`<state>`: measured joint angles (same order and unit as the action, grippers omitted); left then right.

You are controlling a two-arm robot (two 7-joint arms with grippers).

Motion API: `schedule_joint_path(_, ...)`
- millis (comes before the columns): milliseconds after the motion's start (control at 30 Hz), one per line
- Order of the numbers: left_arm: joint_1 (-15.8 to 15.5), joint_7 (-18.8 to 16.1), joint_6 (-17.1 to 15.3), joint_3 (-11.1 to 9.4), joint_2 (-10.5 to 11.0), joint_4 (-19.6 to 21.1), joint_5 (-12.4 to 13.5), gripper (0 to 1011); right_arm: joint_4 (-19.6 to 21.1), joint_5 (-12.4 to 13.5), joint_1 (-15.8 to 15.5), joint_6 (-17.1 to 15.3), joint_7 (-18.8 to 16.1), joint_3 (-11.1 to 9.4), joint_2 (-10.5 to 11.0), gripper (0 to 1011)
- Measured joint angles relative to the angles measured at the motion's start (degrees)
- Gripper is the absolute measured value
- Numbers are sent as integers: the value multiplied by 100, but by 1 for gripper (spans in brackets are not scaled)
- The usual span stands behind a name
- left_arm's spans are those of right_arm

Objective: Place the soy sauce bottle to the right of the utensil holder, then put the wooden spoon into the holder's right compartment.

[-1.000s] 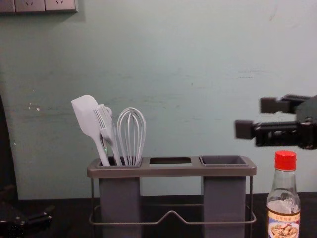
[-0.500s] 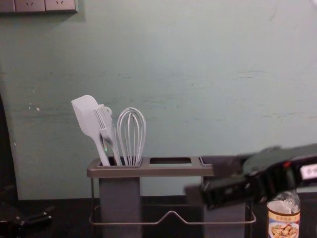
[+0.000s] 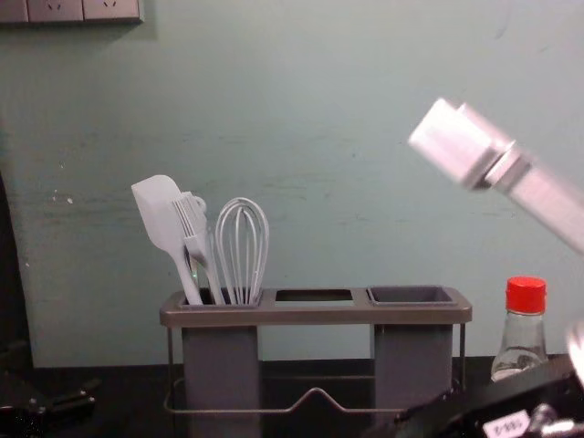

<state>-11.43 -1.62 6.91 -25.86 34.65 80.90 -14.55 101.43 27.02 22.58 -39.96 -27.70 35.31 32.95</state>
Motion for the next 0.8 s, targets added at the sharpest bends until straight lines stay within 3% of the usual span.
schedule_joint_path(133, 0, 0, 0, 0, 0, 0, 0, 1005, -204, -171, 178, -138, 55, 232, -67, 1002)
schedule_joint_path(300, 0, 0, 0, 0, 0, 0, 0, 1005, -399, -324, 300, -233, 55, 381, -135, 1002)
schedule_joint_path(800, 0, 0, 0, 0, 0, 0, 0, 1005, -826, -539, 367, -274, -32, 429, -324, 1002)
